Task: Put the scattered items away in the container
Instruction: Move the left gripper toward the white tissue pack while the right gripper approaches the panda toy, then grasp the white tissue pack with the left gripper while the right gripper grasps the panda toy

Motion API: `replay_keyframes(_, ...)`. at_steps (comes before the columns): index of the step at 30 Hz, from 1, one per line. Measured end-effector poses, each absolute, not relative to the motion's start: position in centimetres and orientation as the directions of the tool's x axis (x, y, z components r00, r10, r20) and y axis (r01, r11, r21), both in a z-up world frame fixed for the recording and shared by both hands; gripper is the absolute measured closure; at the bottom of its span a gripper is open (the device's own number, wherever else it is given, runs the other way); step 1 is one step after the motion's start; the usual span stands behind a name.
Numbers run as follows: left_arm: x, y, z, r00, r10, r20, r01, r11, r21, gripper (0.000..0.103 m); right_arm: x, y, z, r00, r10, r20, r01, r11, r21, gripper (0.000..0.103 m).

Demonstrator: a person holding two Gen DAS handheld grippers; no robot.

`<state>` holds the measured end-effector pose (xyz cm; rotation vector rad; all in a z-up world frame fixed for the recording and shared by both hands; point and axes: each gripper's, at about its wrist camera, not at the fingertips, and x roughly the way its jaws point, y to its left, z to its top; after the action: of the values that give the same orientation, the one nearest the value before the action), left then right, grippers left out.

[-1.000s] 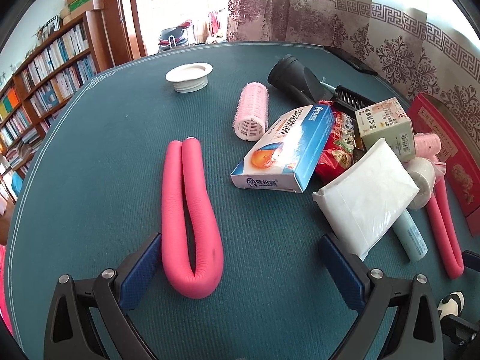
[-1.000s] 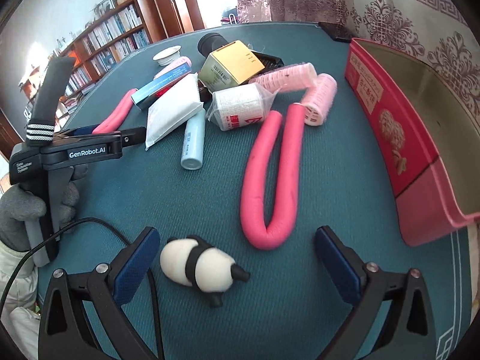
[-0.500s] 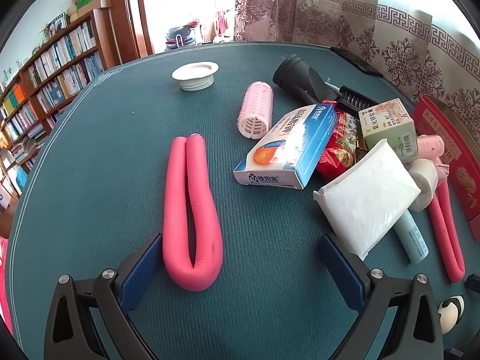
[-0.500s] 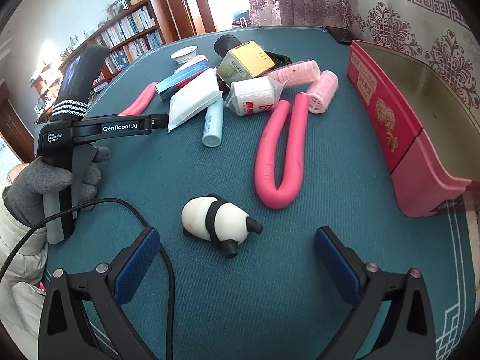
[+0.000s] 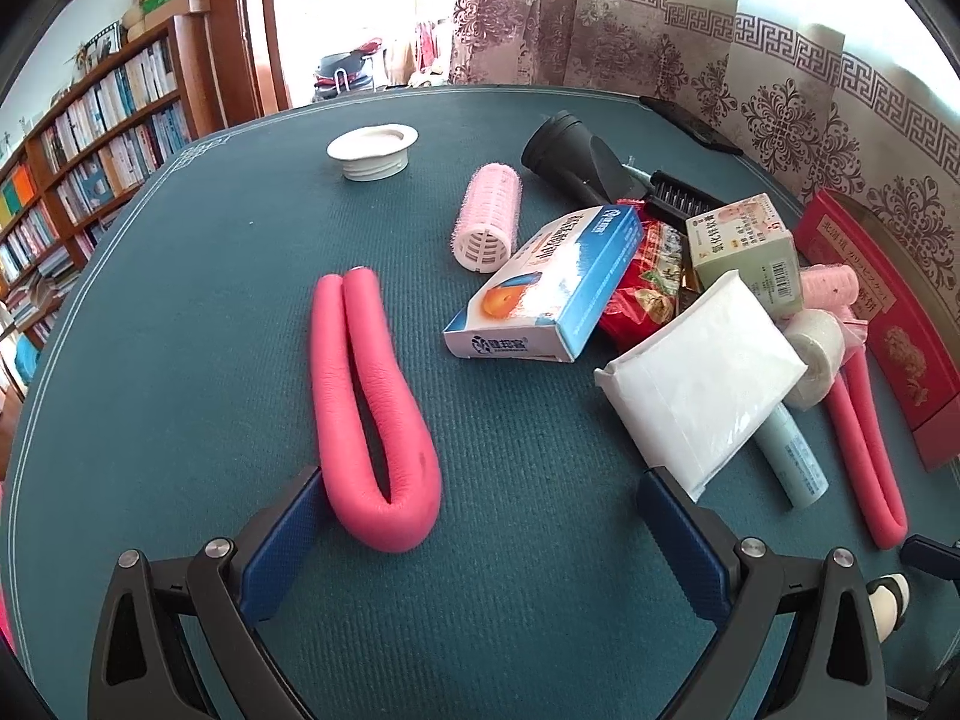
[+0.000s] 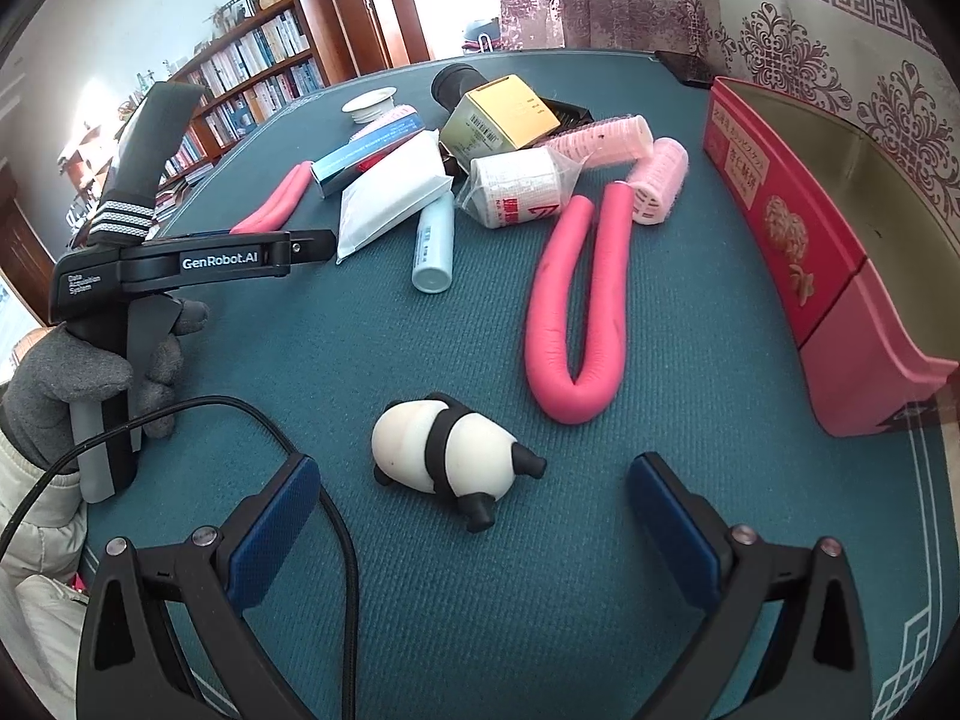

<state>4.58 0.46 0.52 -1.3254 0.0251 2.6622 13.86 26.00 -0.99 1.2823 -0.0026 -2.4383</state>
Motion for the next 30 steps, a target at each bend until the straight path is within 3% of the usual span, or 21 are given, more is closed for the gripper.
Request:
replay_keyframes(6,5.3,1.8,1.3,-0.576,0.283,-0.767,-0.274,-0.951,-0.145,0.008,13.9,26.1,-1.1,-0.513,-0.340,-0.788,0.335,-0.925,0.181,0.000)
replay_keyframes(15,4.0,5.6,1.7,-0.585,0.313,-0.748,-0.434,-0.900,-0.037,0.009,14.9,26.9,-1.5,-0.527,-0.349,-0.775,0.341,-0.922,0.183,0.000)
replay_keyframes(21,2.2,6.4,1.4,-0.558,0.325,-0.763,-0.466,-0.884,-0.036,0.009,14.5,26.9,-1.6,-0.531,-0.356,-0.769,0.345,-0.920,0.188,0.000)
replay_keyframes(22,2.3,6.6,1.1,-0.551,0.316,-0.772,-0.475,-0.880,-0.022,0.011,14.6,27.2,-1.6,-0.532,-0.357,-0.768,0.345,-0.919,0.189,0.000)
replay_keyframes(23,2.4,6.8,0.8,-0.539,0.311,-0.783,-0.487,-0.873,-0.012,0.021,14.7,27.3,-1.6,-0.532,-0.359,-0.767,0.345,-0.919,0.191,0.000)
replay_keyframes(24,2.9,7.0,0.6,-0.544,0.308,-0.781,-0.494,-0.870,0.001,0.021,14.8,27.5,-1.7,-0.533,-0.361,-0.765,0.345,-0.918,0.193,0.000)
replay_keyframes(26,3.6,7.1,0.8,-0.541,0.321,-0.778,-0.513,-0.859,0.002,0.038,15.0,27.8,-1.8,-0.536,-0.364,-0.762,0.345,-0.918,0.196,0.000)
replay_keyframes(30,4.4,6.8,1.1,-0.547,0.327,-0.771,-0.491,-0.871,-0.022,0.046,15.1,27.9,-1.9,-0.540,-0.363,-0.759,0.343,-0.919,0.196,0.000)
